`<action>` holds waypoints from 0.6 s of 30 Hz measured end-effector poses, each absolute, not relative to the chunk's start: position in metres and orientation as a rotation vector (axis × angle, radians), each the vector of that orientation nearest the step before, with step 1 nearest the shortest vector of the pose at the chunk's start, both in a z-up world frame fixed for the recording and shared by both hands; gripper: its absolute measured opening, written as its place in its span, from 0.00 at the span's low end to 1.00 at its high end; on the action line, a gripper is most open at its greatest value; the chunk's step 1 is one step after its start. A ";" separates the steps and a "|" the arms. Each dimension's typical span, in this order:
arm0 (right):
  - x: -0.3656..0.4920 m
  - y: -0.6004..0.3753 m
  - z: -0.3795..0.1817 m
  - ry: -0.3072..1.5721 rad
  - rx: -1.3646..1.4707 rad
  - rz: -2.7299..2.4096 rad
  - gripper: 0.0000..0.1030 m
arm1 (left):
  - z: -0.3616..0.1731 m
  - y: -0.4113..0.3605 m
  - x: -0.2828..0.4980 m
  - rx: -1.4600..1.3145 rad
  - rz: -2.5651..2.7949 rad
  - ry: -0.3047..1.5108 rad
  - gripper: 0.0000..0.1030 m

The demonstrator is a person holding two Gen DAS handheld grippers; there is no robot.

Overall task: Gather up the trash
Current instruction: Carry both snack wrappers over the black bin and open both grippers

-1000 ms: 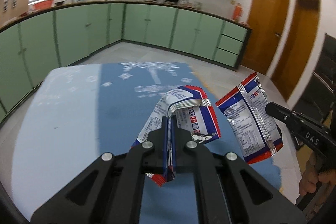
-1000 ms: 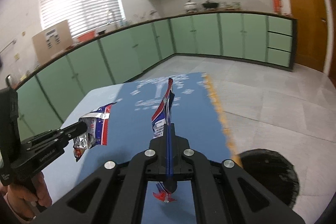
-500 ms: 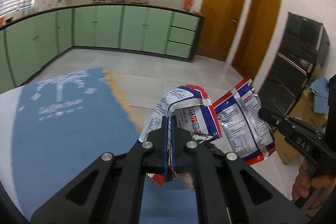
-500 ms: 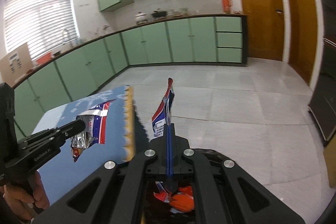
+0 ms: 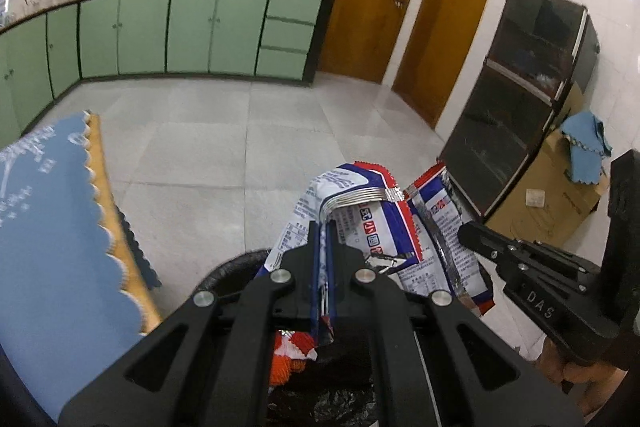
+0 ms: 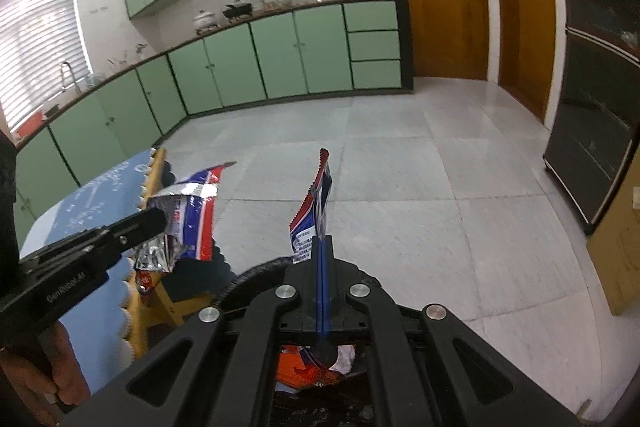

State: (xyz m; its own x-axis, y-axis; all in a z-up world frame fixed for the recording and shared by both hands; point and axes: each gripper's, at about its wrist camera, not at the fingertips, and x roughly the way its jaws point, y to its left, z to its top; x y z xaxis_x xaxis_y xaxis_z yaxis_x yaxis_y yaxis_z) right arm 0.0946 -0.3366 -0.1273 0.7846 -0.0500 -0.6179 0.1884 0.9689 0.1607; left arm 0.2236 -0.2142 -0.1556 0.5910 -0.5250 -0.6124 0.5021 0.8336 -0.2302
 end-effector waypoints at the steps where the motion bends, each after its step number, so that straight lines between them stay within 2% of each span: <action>1: 0.097 -0.339 -0.131 0.664 0.221 -0.136 0.00 | -0.163 -0.218 0.227 -0.029 -0.595 0.745 0.03; 7: 0.111 -0.348 -0.154 0.712 0.234 -0.150 0.00 | -0.194 -0.216 0.243 -0.033 -0.551 0.849 0.16; 12: 0.123 -0.346 -0.167 0.741 0.234 -0.150 0.00 | -0.196 -0.212 0.247 -0.053 -0.540 0.870 0.20; 18: 0.133 -0.341 -0.180 0.788 0.239 -0.135 0.02 | -0.187 -0.210 0.244 -0.050 -0.537 0.849 0.32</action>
State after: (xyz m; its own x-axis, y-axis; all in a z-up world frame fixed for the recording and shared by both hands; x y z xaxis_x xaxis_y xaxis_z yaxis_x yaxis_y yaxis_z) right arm 0.1332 -0.3412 -0.1802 0.6982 -0.0310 -0.7152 0.2086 0.9645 0.1618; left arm 0.2439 -0.2103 -0.1868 0.5364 -0.4704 -0.7007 0.4315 0.8664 -0.2514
